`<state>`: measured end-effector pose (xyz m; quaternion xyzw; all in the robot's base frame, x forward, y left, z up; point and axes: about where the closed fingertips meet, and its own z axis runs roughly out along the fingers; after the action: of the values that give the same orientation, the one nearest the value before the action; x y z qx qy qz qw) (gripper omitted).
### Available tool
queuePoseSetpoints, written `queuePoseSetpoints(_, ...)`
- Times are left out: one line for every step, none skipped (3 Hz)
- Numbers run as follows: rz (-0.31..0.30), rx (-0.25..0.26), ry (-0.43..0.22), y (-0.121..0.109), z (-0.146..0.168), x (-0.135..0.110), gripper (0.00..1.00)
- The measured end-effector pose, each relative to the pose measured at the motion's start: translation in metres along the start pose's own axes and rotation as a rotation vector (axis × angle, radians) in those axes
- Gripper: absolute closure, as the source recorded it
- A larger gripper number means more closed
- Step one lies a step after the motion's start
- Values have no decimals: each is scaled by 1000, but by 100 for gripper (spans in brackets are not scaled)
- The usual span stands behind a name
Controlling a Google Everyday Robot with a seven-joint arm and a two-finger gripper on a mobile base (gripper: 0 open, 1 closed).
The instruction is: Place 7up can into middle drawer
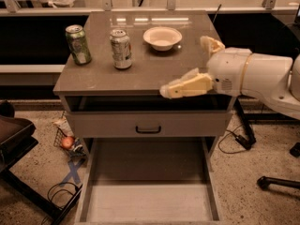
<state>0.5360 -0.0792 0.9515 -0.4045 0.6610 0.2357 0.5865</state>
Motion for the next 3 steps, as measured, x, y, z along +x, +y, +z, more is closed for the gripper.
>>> queuePoseSetpoints(-1,4,9,-2,-3,4,0)
queuePoseSetpoints(18,7,-33,-10,28,-2,0)
queuePoseSetpoints(14,-14,-123,-32,102,-21,0)
